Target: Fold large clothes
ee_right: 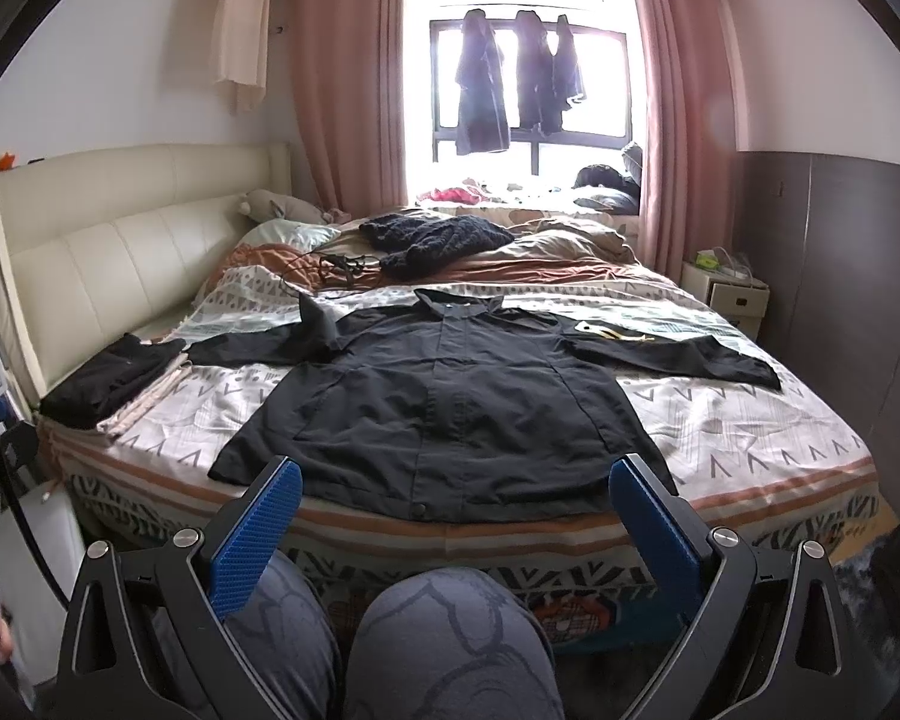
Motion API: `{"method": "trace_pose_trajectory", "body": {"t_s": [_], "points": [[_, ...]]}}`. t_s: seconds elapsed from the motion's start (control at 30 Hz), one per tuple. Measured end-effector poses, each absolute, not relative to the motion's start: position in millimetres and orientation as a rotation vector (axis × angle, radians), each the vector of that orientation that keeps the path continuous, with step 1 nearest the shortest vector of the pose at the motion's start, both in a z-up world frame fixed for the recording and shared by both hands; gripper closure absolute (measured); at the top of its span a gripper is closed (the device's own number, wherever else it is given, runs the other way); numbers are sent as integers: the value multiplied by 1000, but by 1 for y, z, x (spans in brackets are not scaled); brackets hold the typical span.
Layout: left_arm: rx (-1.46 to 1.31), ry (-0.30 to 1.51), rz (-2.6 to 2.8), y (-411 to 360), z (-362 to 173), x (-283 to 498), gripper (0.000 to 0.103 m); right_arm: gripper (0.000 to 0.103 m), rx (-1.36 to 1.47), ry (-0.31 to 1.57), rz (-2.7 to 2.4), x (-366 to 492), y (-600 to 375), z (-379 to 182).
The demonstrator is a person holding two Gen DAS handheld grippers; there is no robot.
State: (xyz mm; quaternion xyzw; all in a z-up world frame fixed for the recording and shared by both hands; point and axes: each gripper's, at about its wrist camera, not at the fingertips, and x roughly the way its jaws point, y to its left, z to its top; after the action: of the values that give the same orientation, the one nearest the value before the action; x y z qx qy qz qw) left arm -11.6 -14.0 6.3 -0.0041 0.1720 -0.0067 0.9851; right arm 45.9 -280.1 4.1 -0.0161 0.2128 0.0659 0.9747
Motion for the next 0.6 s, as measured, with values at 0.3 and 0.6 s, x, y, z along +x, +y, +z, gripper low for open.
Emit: {"method": "trace_pose_trajectory", "body": {"t_s": [0.3, 0.6], "points": [[-10, 350, -13, -11, 5, -10, 1, 1, -31, 420, 132, 45, -289, 0], [-14, 360, -10, -10, 8, 0, 1, 1, -27, 430, 128, 55, -288, 2]]}}
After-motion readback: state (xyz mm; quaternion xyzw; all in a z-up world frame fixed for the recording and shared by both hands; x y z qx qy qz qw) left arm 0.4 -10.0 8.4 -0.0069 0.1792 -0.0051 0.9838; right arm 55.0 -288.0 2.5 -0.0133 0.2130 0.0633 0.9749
